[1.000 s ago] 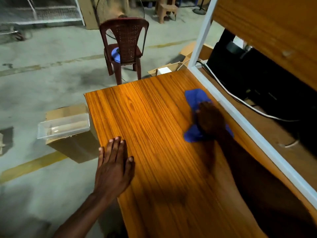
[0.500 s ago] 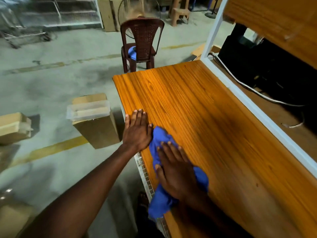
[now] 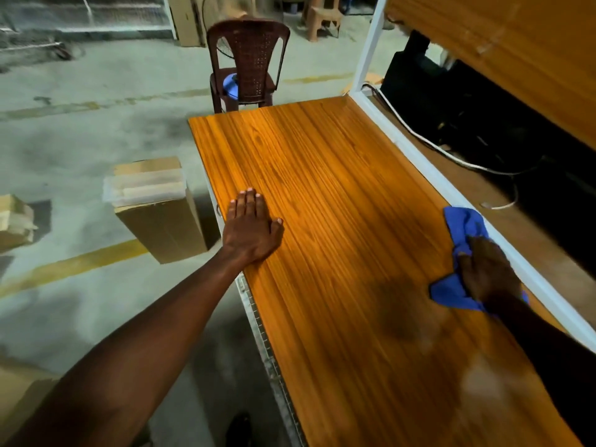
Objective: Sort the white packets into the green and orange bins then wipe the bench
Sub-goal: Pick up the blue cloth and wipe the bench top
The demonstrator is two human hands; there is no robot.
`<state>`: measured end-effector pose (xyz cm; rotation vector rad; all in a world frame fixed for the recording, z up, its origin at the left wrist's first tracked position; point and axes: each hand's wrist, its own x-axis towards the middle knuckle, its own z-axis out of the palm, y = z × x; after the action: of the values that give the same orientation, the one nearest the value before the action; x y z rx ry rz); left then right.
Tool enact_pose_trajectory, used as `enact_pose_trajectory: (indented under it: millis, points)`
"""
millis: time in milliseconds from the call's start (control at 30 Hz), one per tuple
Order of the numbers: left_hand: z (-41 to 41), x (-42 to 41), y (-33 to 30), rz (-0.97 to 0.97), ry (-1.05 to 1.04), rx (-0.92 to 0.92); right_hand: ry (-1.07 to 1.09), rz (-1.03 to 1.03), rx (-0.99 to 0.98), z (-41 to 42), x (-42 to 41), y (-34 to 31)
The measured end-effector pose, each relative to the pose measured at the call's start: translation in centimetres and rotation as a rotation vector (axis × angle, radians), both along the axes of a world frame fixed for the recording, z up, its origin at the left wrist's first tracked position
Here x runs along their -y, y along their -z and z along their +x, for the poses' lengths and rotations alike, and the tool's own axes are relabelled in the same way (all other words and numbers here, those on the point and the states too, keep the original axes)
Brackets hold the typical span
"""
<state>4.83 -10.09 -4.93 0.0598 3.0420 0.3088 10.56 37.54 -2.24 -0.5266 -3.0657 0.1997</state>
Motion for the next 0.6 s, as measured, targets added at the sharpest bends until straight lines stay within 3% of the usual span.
enact_pose_trajectory:
  millis: [100, 233, 367, 467, 600]
  points:
    - [1.3, -1.3, 0.1, -0.005, -0.002, 0.009, -0.057, -0.045, -0.037, 1.2, 4.7, -0.2]
    - [3.2, -2.9, -0.1, -0.027, -0.001, 0.02, -0.531, -0.033, -0.23, 10.2, 19.3, 1.6]
    - [5.1, -4.7, -0.6, -0.045, -0.034, 0.041, -0.892, -0.125, -0.103, 20.4, 28.7, 1.3]
    - [6.8, -5.9, -0.2, -0.052, -0.036, 0.031, -0.903, -0.146, -0.152, 20.2, 25.1, 1.6]
    - [9.3, -7.8, -0.2, -0.048, -0.004, 0.051, -0.599, -0.088, -0.165, 15.3, 12.0, 2.5]
